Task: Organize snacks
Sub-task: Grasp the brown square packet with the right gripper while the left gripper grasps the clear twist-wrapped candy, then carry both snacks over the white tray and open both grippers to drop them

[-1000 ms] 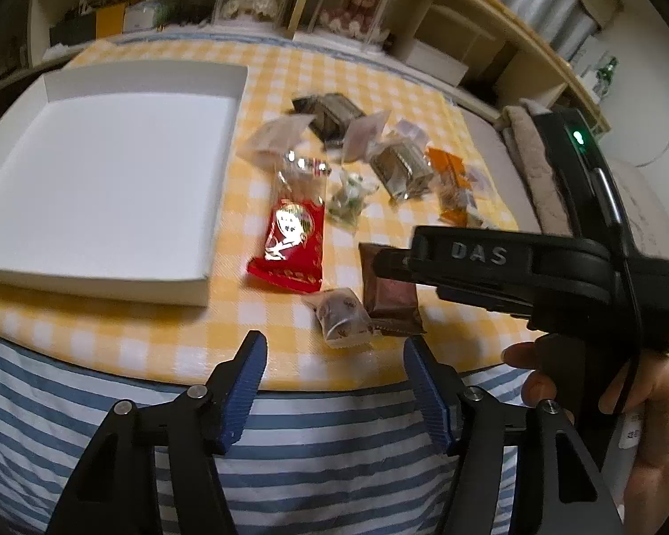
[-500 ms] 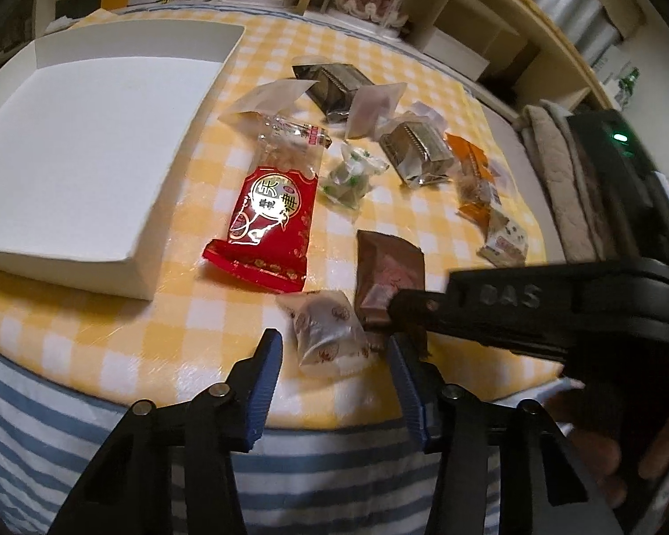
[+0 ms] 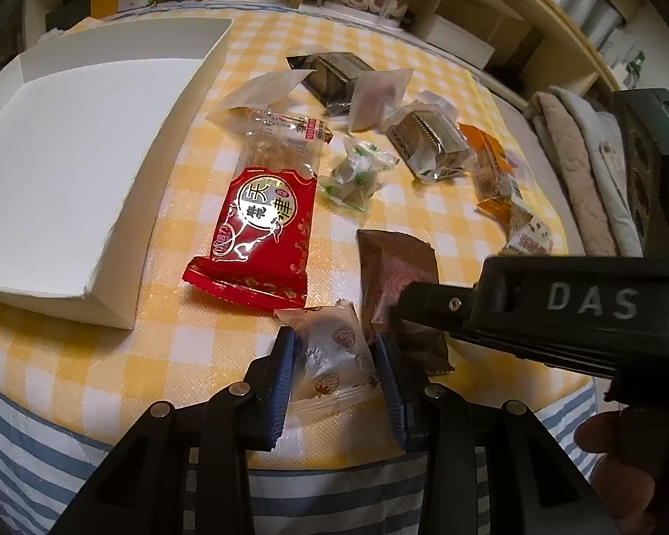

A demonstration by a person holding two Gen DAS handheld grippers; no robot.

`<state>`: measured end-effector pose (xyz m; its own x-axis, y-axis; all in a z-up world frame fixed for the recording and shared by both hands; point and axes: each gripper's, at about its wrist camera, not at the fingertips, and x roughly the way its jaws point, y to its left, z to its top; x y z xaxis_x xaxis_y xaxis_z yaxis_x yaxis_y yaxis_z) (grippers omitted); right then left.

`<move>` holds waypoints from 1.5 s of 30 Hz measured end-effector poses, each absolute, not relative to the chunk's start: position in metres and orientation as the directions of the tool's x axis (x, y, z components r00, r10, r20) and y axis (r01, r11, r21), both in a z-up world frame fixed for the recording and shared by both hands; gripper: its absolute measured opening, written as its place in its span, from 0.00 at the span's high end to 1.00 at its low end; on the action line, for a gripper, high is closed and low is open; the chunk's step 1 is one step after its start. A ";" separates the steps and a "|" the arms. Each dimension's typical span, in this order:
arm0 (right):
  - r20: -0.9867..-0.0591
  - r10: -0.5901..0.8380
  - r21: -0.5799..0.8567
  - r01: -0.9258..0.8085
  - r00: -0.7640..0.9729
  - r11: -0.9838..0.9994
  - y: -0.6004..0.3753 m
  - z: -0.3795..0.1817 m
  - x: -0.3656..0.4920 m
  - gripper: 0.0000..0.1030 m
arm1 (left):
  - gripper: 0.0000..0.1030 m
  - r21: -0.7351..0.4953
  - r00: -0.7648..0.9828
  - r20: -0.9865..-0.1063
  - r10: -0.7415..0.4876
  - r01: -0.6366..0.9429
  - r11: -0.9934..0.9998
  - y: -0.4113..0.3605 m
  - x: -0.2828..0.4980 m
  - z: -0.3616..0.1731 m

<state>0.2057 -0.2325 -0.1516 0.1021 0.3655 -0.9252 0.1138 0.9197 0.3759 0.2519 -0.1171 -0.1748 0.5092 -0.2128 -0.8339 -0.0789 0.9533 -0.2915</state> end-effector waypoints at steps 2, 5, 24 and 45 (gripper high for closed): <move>-0.923 0.369 0.381 0.120 0.111 0.917 -0.226 -0.151 0.207 0.56 | 0.66 -0.292 0.509 -0.833 -0.216 -0.073 0.954 -0.117 0.252 -0.176; -0.925 0.362 0.375 0.122 0.116 0.919 -0.213 -0.155 0.219 0.52 | 0.67 -0.292 0.508 -0.833 -0.220 -0.065 0.954 -0.115 0.250 -0.175; -0.969 0.208 0.209 -0.007 0.133 0.978 -0.149 -0.172 0.233 0.39 | 0.71 -0.235 0.476 -0.865 -0.158 -0.105 0.966 -0.096 0.222 -0.166; -0.953 0.217 0.221 -0.004 0.212 0.975 -0.192 -0.136 0.209 0.60 | 0.73 -0.245 0.588 -0.786 -0.192 -0.011 0.969 -0.098 0.207 -0.133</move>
